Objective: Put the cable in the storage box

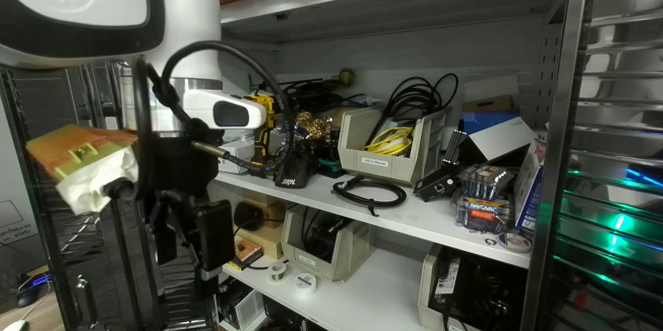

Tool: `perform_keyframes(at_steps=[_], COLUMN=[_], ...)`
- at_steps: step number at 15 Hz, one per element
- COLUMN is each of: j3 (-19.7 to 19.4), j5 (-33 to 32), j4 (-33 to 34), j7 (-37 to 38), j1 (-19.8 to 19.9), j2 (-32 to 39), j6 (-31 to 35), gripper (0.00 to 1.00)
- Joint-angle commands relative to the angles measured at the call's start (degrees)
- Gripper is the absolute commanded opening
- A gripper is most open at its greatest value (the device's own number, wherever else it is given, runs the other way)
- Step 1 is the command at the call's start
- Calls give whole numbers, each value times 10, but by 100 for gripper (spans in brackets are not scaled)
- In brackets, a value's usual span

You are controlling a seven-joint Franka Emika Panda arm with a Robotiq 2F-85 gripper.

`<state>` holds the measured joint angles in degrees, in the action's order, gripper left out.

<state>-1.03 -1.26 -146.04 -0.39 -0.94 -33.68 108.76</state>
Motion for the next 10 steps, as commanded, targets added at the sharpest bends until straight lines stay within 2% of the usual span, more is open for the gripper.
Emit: perform_keyframes(at_steps=[1,7,10], j3=[3,3,-2], j5=[2,2,-18], j4=[1,1,0], j7=[-1,-1,-25], j1=[4,4,7], j2=[0,0,27], j6=[-1,-1,41], gripper=[100,100,100])
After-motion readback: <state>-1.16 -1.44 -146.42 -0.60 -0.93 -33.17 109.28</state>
